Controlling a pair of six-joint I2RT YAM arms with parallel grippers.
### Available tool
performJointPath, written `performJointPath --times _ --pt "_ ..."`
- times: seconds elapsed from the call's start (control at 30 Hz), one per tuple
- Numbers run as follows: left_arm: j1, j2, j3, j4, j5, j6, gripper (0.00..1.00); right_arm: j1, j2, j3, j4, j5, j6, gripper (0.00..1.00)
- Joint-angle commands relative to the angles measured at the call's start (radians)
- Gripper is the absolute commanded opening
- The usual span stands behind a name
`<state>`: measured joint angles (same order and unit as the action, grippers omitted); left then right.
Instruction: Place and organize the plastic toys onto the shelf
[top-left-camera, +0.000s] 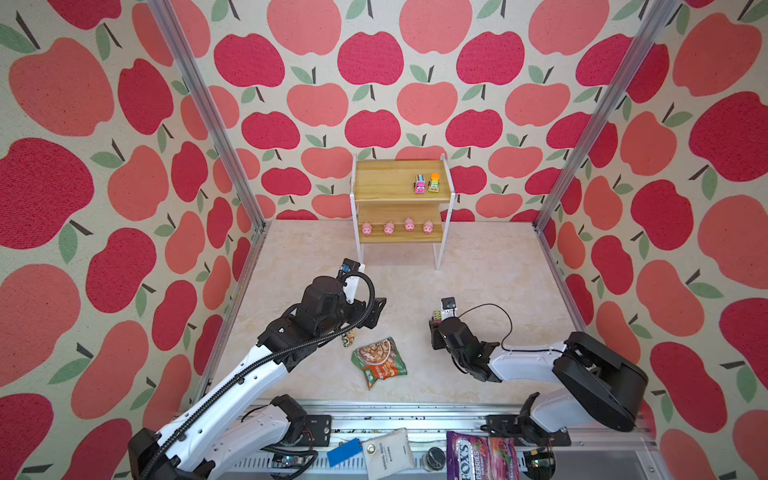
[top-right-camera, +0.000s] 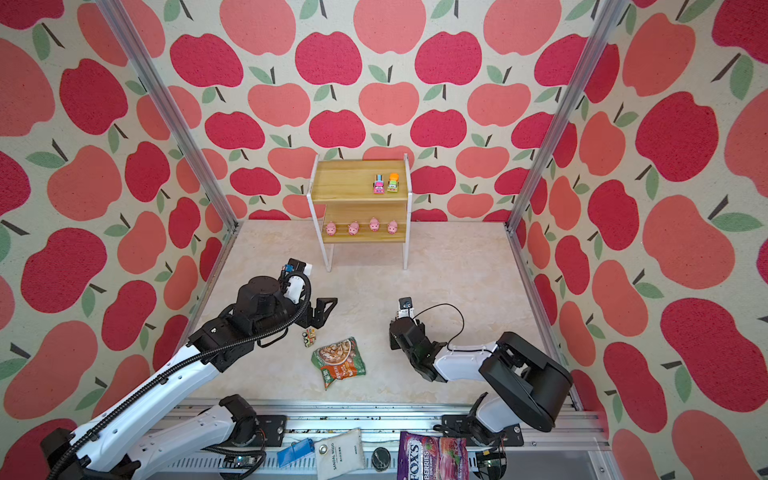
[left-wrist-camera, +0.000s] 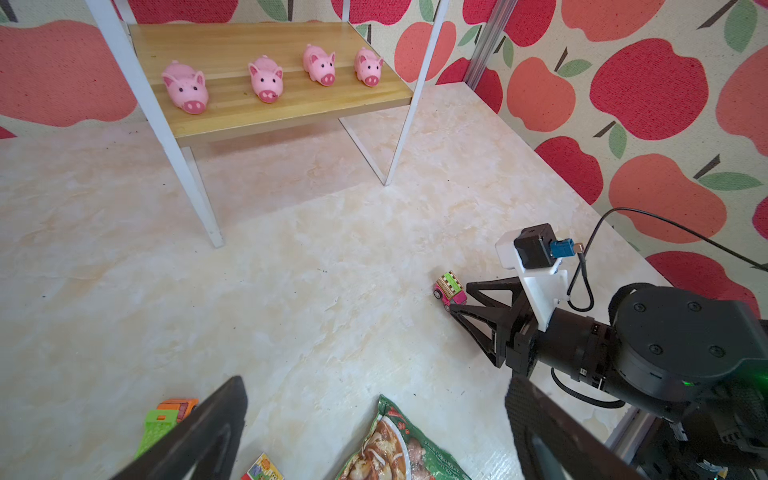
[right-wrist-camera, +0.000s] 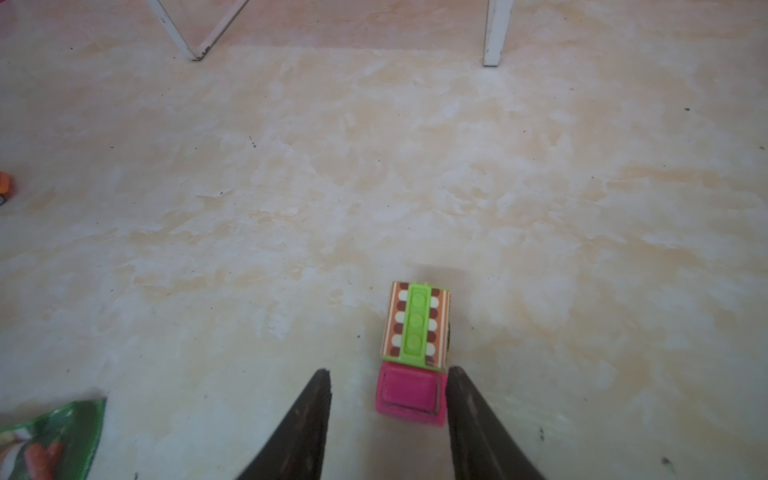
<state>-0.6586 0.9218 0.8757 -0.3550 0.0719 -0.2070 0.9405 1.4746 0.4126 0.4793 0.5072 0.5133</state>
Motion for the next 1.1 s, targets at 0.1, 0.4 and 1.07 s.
performJointPath --times 0.1,0.4,1.07 --pt "0.003 -0.010 -0.021 0.023 0.023 0.014 0.99 0.006 0.034 -0.012 0.035 0.027 0.008 0.44" --pt "0.002 -0.012 -0.023 0.022 0.020 0.009 0.99 0.006 0.087 -0.005 0.066 0.025 -0.002 0.25" --pt "0.017 -0.002 0.041 -0.035 0.000 0.005 0.99 -0.014 -0.436 0.217 -0.586 -0.183 -0.178 0.19"
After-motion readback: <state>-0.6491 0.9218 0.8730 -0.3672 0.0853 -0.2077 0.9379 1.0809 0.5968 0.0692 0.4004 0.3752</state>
